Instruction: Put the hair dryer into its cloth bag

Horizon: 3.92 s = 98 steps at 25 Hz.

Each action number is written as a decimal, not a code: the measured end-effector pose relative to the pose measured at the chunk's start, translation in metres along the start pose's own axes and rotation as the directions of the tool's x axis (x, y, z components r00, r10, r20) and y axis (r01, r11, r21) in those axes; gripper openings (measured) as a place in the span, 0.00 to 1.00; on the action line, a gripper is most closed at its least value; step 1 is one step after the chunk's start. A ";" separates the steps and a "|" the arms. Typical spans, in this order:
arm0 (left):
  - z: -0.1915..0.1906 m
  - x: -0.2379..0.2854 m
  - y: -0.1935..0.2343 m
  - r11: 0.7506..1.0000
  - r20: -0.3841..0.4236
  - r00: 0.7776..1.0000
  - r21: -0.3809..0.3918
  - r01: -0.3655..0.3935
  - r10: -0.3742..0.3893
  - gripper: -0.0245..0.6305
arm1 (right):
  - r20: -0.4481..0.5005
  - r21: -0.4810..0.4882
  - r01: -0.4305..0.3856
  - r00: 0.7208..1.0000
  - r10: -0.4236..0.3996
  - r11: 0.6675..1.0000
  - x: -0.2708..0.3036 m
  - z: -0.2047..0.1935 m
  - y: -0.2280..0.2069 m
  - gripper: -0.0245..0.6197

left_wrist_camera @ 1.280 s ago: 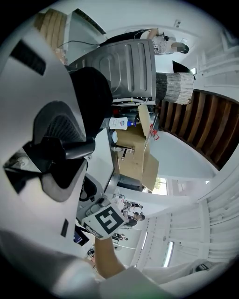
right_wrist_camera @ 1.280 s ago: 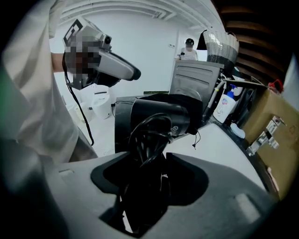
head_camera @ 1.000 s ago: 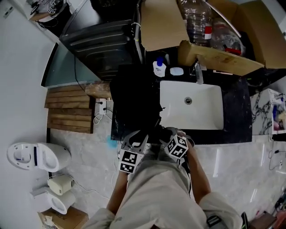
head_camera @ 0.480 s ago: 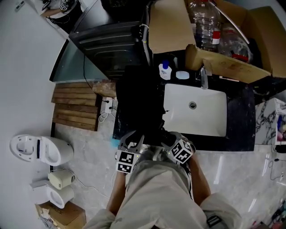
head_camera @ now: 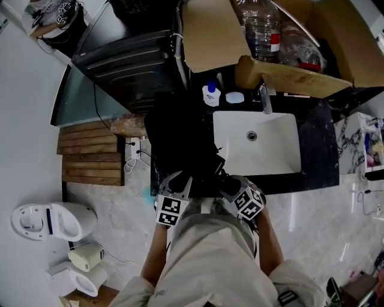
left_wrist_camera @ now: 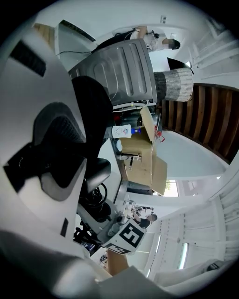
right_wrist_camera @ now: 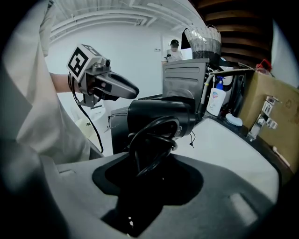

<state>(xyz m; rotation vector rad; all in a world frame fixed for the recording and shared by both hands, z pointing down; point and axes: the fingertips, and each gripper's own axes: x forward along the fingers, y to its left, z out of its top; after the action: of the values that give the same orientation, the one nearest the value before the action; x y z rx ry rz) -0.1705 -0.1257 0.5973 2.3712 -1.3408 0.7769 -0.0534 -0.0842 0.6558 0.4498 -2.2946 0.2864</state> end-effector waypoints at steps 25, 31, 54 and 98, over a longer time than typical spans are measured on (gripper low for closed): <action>-0.051 0.064 0.023 0.926 -0.250 0.953 0.289 0.241 -0.170 0.08 | -0.091 0.173 0.171 0.983 -0.157 0.970 0.006 -0.003 0.005 0.33; -0.056 0.066 0.021 0.913 -0.272 0.946 0.311 0.263 -0.179 0.04 | -0.101 0.185 0.178 0.982 -0.162 0.967 0.004 -0.006 0.003 0.33; -0.059 0.074 0.020 0.897 -0.288 0.949 0.375 0.233 -0.126 0.07 | -0.092 0.178 0.161 0.985 -0.147 0.971 0.001 -0.010 -0.001 0.33; 0.032 0.017 0.013 0.969 -0.013 0.977 0.126 0.215 -0.215 0.05 | -0.083 0.101 0.005 0.997 0.003 0.995 0.062 0.051 -0.004 0.33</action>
<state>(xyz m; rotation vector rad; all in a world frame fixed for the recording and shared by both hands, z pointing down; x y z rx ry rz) -0.1644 -0.1605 0.5816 2.5607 -1.0383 0.8181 -0.1249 -0.1191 0.6662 0.4814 -2.2055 0.4148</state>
